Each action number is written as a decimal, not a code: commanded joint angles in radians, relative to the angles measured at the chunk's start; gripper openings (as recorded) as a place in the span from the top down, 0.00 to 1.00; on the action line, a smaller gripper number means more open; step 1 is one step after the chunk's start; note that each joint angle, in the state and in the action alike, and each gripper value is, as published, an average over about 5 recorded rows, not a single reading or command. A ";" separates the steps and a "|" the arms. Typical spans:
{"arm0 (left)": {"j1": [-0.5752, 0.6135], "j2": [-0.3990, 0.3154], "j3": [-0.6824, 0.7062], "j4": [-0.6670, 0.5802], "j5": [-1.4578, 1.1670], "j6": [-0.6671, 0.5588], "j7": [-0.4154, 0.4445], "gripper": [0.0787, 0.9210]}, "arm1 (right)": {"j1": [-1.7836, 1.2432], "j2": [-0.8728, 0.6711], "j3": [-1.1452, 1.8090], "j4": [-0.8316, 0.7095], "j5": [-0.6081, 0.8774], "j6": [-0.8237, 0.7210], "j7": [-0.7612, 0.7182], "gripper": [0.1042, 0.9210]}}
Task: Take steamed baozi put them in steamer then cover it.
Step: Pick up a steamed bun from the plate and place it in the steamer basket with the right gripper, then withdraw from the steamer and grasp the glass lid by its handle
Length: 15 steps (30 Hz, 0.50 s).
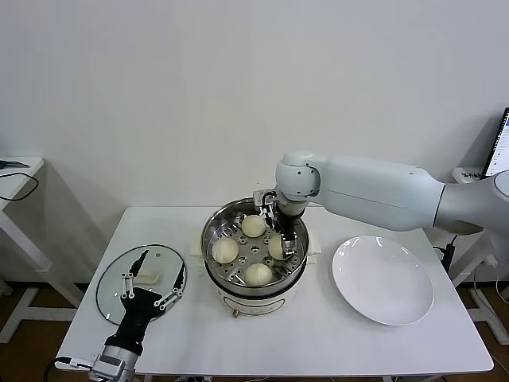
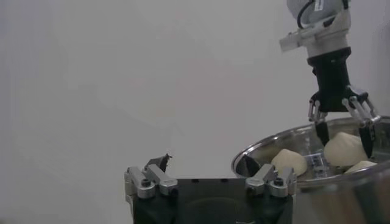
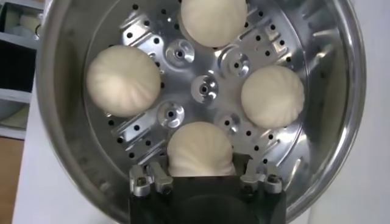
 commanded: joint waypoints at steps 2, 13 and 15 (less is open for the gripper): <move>0.006 0.000 -0.001 -0.004 0.001 0.000 -0.001 0.12 | 0.051 -0.074 0.075 0.025 0.070 0.009 -0.028 0.12; 0.020 -0.013 0.005 -0.021 0.012 0.002 -0.008 0.12 | 0.034 -0.383 0.314 0.132 0.158 0.073 -0.051 0.12; 0.020 -0.018 0.003 -0.020 0.006 0.008 -0.010 0.12 | -0.036 -0.446 0.395 0.155 0.182 0.121 0.002 0.12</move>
